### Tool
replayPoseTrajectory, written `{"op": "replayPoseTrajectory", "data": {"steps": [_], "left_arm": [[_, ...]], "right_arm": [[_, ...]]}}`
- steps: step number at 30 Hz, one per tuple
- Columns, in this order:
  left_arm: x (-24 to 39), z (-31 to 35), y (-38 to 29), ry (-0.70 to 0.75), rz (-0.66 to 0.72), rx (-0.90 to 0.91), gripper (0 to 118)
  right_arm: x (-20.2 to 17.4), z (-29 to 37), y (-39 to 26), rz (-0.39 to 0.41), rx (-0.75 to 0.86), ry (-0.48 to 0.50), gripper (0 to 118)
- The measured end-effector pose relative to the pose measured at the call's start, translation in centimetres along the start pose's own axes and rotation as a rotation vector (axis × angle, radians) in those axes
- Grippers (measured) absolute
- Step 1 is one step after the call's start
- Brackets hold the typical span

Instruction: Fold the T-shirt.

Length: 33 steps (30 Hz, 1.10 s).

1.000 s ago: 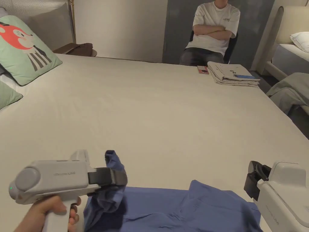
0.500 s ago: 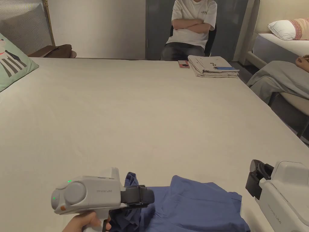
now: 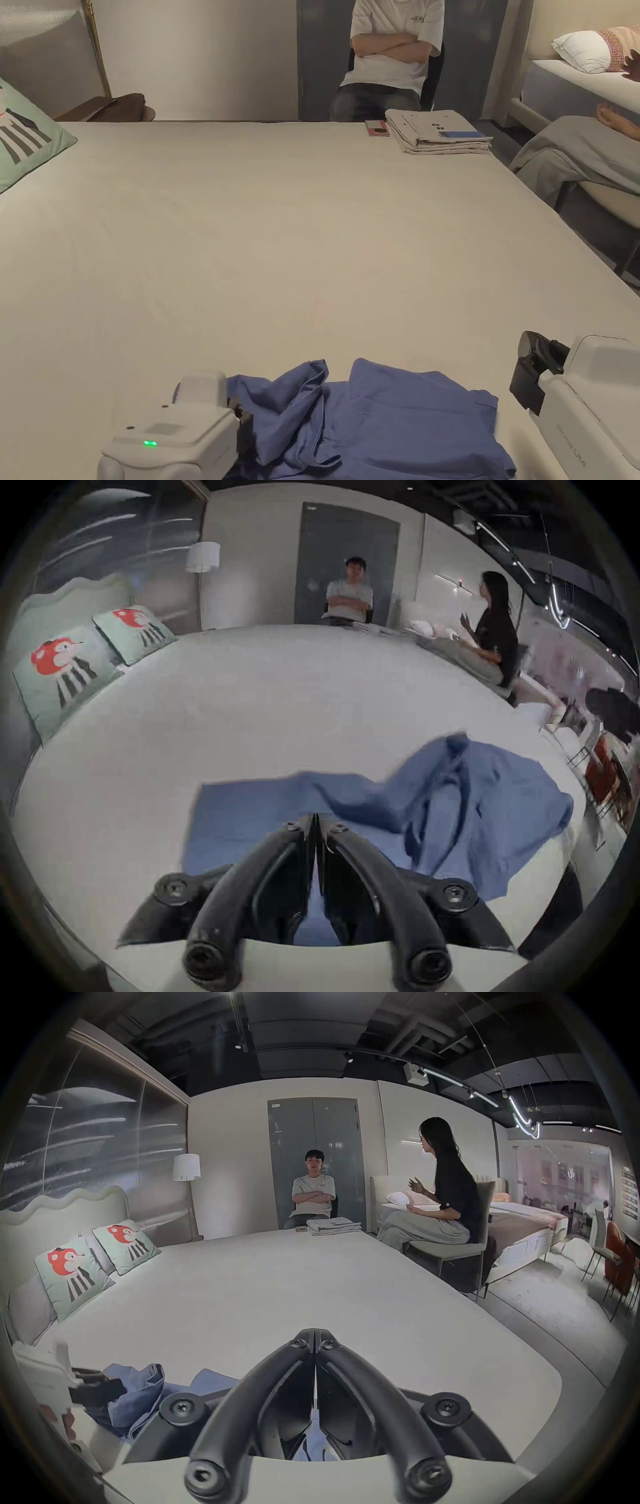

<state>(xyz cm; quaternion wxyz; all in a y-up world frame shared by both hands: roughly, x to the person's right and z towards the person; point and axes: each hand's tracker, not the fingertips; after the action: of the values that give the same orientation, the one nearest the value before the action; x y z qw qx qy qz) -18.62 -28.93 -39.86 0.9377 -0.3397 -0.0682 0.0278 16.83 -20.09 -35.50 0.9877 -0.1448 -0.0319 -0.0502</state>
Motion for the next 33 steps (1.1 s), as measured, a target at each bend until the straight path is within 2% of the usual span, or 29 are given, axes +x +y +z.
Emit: {"op": "replayPoseTrajectory", "data": {"steps": [4,7,9,11,13,17,22,25,29,30,31,32,33], "left_arm": [[4.4,-0.6,-0.7,-0.035,-0.062,0.015,1],[8.0,-1.3,-1.1,-0.145,-0.09,-0.033,1],[9.9,-1.3,-1.7,-0.099,-0.141,0.001,1],[10.0,-1.0,-1.2,-0.129,-0.104,0.016,1],[9.9,-0.7,-0.6,-0.254,-0.005,0.009,1],[10.4,-0.7,0.2,-0.352,-0.004,-0.022,1],[5.6,1.6,1.4,-0.422,0.196,0.065,1],[-0.6,3.3,2.4,-0.459,0.388,0.135,1],[-9.7,4.0,2.6,-0.497,0.606,0.128,1],[-11.6,4.0,2.4,-0.507,0.637,0.099,3],[-13.2,4.0,2.2,-0.522,0.66,0.084,16],[-14.5,3.8,1.9,-0.545,0.68,0.066,37],[-15.8,3.5,1.6,-0.556,0.69,0.03,64]], "right_arm": [[0.6,0.2,0.0,-0.009,-0.001,-0.011,0],[1.0,0.4,0.0,-0.017,0.001,-0.023,0],[1.4,0.7,0.0,-0.021,0.003,-0.03,0],[1.7,0.9,0.0,-0.024,0.007,-0.037,0],[2.0,0.9,-0.1,-0.027,0.008,-0.044,0],[2.1,0.9,0.0,-0.037,0.01,-0.051,0],[1.9,1.2,0.3,-0.033,0.021,-0.048,0],[1.6,0.9,0.5,-0.03,0.022,-0.043,0],[0.7,0.4,0.5,-0.032,0.021,-0.029,0],[0.4,0.3,0.5,-0.032,0.019,-0.024,0],[0.0,0.1,0.4,-0.03,0.017,-0.018,0],[-0.4,0.0,0.4,-0.026,0.014,-0.012,0],[-0.8,-0.2,0.3,-0.023,0.01,-0.004,0]]}}
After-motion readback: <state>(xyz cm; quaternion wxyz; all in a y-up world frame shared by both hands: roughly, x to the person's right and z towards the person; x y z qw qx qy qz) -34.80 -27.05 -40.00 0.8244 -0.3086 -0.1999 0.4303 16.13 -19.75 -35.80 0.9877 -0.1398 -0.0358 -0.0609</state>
